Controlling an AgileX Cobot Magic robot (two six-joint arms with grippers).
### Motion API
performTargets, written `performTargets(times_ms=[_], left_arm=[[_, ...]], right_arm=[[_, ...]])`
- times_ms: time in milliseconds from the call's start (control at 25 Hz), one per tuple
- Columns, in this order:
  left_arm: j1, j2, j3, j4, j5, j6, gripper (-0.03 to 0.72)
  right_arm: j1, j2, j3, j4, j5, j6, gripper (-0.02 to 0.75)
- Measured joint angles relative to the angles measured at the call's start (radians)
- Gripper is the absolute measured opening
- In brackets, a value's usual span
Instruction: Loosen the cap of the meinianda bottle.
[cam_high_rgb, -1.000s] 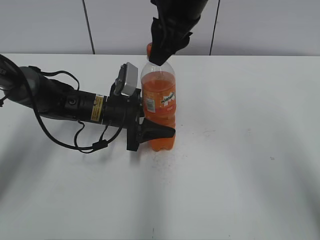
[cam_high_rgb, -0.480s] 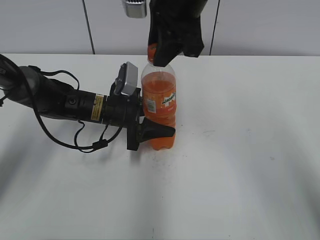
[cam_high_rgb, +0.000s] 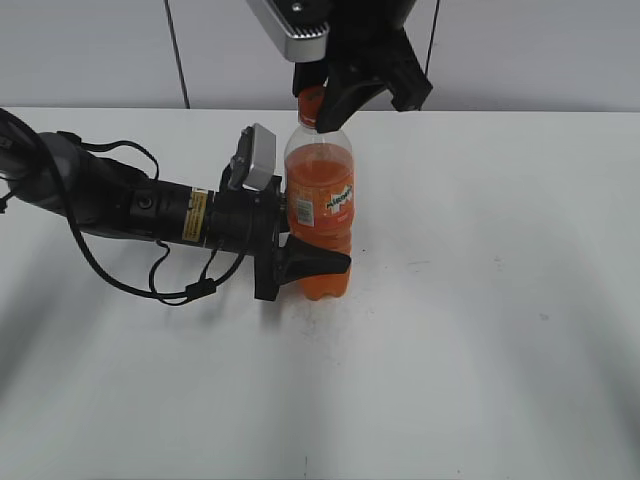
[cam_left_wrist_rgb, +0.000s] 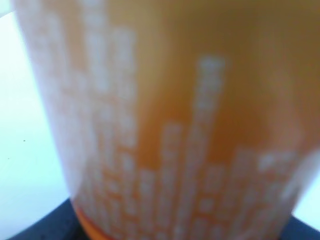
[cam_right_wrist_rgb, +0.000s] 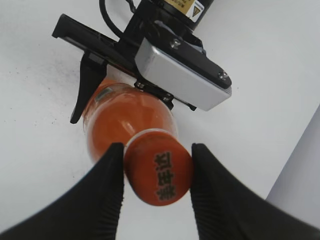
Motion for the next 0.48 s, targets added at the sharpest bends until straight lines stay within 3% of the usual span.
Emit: performTargets(times_ms=[480], left_arm=[[0.000,0.000,0.000,0.000,-0.001,0.001,0.398]], right_arm=[[0.000,0.000,0.000,0.006,0.000,0.052,0.299]])
